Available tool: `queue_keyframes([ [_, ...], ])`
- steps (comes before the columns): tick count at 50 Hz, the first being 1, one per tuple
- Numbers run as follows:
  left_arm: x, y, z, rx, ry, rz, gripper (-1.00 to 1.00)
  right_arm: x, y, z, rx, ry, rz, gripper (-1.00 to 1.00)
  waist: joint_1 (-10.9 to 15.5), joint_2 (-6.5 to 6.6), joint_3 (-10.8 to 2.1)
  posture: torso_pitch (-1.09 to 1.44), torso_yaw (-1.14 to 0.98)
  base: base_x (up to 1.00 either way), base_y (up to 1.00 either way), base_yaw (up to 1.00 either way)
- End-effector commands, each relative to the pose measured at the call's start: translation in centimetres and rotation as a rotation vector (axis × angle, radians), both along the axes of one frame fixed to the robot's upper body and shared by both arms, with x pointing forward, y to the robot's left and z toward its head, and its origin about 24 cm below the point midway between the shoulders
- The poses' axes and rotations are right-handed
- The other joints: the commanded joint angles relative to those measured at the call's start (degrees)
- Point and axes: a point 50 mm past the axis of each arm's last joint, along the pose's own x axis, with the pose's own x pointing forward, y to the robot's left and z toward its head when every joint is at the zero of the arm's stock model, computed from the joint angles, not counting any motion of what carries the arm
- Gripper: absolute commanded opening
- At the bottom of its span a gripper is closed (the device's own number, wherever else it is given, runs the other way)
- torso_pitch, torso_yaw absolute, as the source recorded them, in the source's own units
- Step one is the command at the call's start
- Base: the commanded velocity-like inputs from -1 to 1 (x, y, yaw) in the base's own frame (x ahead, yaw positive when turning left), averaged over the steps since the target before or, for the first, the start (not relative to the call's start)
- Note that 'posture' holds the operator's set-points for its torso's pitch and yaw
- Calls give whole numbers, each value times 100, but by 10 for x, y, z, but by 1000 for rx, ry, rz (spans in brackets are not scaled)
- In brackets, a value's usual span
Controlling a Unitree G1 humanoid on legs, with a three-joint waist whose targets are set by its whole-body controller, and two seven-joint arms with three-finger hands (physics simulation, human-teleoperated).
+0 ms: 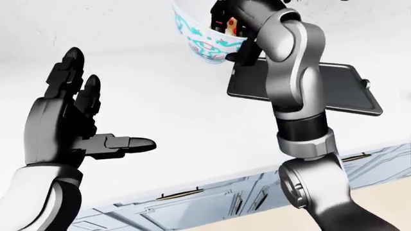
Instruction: Pick up the bowl with cake and place it on the tray. Pick up the cupcake and place it on the tray.
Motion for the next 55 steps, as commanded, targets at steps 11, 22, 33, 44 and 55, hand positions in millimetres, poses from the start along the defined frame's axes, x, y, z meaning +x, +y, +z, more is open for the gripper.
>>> queue_keyframes([
  [11,-4,1,9,15,-70,10,100,-4,-28,23,-51,-144,-97,-100,15,-14,-149,0,0,0,0,0],
  [22,-3,0,7,16,-69,11,100,8,-54,9,-148,-122,-213,-100,47,-51,-147,0,0,0,0,0],
  [33,-2,-1,10,15,-73,8,100,11,-69,5,-165,-111,-258,-100,51,-59,-152,0,0,0,0,0],
  [44,-2,0,8,12,-70,8,100,25,-73,-7,-179,-101,-289,-100,39,-49,-177,0,0,0,0,0],
  [55,-2,0,6,13,-66,8,100,37,-76,-26,-189,-82,-306,-100,51,-53,-204,0,0,0,0,0],
])
